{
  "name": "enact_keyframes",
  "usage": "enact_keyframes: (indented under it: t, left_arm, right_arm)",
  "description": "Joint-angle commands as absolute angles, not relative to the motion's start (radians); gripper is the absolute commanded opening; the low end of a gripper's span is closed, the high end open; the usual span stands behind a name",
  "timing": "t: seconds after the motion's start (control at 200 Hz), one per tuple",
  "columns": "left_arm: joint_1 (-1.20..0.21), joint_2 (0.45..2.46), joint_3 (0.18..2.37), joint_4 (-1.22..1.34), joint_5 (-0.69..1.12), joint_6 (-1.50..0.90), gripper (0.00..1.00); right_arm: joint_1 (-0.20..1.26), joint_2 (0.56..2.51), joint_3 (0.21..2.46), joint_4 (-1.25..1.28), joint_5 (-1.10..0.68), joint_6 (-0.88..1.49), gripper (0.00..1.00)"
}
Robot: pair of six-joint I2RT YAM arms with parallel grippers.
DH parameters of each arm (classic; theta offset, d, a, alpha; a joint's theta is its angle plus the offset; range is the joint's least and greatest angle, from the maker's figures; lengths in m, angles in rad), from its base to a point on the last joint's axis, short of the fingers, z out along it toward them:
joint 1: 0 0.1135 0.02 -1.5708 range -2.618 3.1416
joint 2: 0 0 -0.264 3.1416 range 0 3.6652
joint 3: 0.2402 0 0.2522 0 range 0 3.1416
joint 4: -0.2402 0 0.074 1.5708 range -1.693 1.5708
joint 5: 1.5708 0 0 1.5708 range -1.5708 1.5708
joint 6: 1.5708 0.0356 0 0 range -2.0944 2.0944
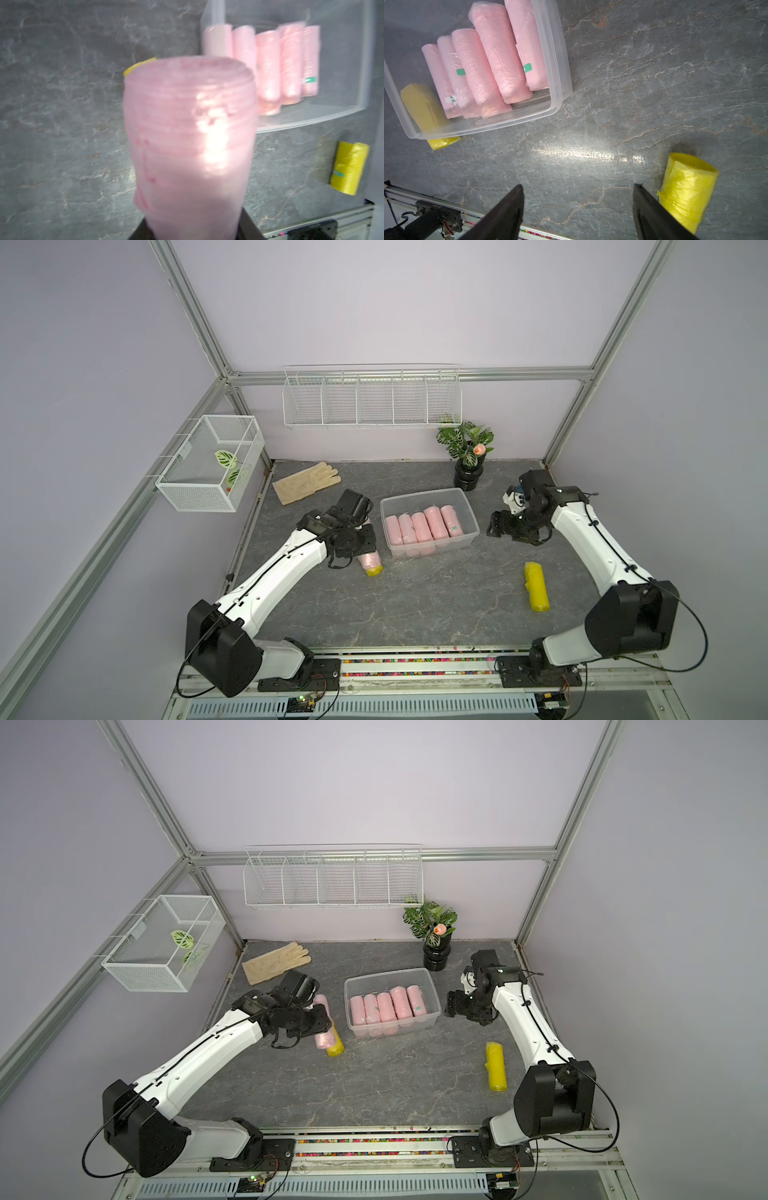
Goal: Put the roll of trash bags into the storage box
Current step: Pick up the roll of trash bags from the center of the board, then place the roll of trash bags in the storage box.
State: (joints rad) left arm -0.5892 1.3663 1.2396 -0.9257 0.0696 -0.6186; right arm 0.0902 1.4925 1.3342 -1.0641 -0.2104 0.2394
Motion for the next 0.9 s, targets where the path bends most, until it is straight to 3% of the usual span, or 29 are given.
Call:
enact_keyframes:
  t: [0.0,0.28,0.605,0.895]
  left_arm:
    - [-0.588,1.427,1.328,-0.835,0.138,-0.575,0.42]
    - [-0.597,1.692,1.560,-0.696,0.280,-0.560,0.42]
    - [-0.663,2.044,1.925,-0.731,0.374,-0.524,0.42]
    - [-0.710,2.231,2.123,-0.752,0.423,-0.535,0.42]
  right_arm:
    - [0.084,1.479,1.333,-1.072,-0.199,0.238,0.83]
    - [0.083,1.484,1.320,-1.062,-0.190,0.256,0.83]
    - [0.057,1.476,1.308,-1.037,-0.193,0.281,0.83]
    - [0.021,1.456,1.297,-1.029,-0.205,0.288,0.83]
